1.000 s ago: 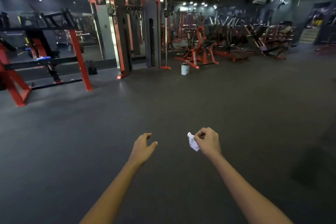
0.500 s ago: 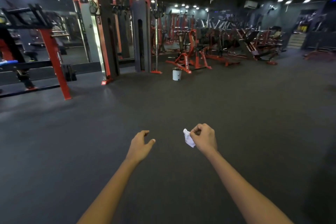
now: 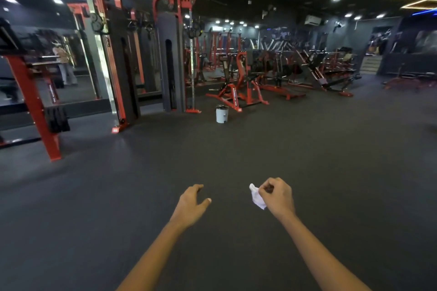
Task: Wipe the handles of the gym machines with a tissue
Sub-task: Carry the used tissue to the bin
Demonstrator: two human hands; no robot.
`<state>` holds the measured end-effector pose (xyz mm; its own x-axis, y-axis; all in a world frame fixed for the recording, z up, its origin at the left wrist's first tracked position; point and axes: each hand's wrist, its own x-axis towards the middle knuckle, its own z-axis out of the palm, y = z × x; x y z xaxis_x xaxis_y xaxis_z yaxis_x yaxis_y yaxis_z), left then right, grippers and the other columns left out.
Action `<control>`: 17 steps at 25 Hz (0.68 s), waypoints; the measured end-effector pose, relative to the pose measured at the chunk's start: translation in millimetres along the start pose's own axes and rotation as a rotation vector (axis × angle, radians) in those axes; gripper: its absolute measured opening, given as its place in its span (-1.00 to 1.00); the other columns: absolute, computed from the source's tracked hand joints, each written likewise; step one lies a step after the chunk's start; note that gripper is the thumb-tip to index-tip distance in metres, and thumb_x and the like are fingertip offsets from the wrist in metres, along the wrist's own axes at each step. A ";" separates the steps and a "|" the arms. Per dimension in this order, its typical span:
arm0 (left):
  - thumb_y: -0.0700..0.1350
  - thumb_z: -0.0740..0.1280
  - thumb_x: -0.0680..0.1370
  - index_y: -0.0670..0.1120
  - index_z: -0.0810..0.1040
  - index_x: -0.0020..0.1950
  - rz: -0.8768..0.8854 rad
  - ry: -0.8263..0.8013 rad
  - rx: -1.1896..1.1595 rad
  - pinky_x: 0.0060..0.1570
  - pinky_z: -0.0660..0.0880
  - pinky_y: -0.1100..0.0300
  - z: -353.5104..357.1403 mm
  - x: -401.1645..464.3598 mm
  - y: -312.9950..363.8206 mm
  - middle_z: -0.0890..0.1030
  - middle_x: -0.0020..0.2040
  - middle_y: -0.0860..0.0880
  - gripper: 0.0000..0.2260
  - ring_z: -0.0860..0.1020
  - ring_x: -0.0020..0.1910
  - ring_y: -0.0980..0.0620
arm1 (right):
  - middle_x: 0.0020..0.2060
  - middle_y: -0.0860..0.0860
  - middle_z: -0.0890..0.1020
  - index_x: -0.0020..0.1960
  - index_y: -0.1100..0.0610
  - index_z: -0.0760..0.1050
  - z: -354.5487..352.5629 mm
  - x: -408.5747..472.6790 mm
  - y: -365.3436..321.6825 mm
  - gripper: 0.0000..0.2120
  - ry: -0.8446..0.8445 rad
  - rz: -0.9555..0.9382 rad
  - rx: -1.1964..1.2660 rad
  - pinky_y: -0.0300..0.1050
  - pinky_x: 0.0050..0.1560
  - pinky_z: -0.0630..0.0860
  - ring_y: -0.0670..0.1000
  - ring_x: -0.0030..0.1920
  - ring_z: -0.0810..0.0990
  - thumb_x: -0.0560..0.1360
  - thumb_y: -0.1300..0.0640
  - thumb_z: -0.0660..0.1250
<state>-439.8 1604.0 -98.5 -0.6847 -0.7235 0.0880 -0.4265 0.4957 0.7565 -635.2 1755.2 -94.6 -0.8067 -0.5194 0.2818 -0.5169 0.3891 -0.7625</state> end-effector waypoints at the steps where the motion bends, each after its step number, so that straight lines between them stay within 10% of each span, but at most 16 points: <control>1: -0.06 0.32 0.55 -0.15 0.33 0.41 0.007 -0.012 0.009 0.32 0.28 0.20 4.8 30.9 -0.7 0.42 0.36 -0.09 -0.54 0.37 0.36 0.00 | -0.28 -0.01 0.55 -0.37 0.08 0.50 10.0 29.3 6.0 -0.85 0.005 0.007 0.010 -0.18 -0.31 0.45 -0.04 -0.29 0.54 0.36 0.14 0.39; 17: -0.07 0.30 0.56 -0.16 0.30 0.43 -0.036 0.086 -0.047 0.34 0.31 0.12 84.2 535.0 5.4 0.39 0.39 -0.10 -0.53 0.35 0.38 -0.04 | -0.24 -0.03 0.54 -0.39 0.05 0.47 138.9 520.4 75.7 -0.80 -0.062 -0.022 -0.016 -0.28 -0.32 0.38 -0.08 -0.27 0.53 0.38 0.19 0.38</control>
<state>-858.2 1260.1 -101.9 -0.6151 -0.7801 0.1143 -0.4203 0.4470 0.7897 -1054.3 1408.7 -86.6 -0.7761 -0.5741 0.2609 -0.5390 0.3893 -0.7469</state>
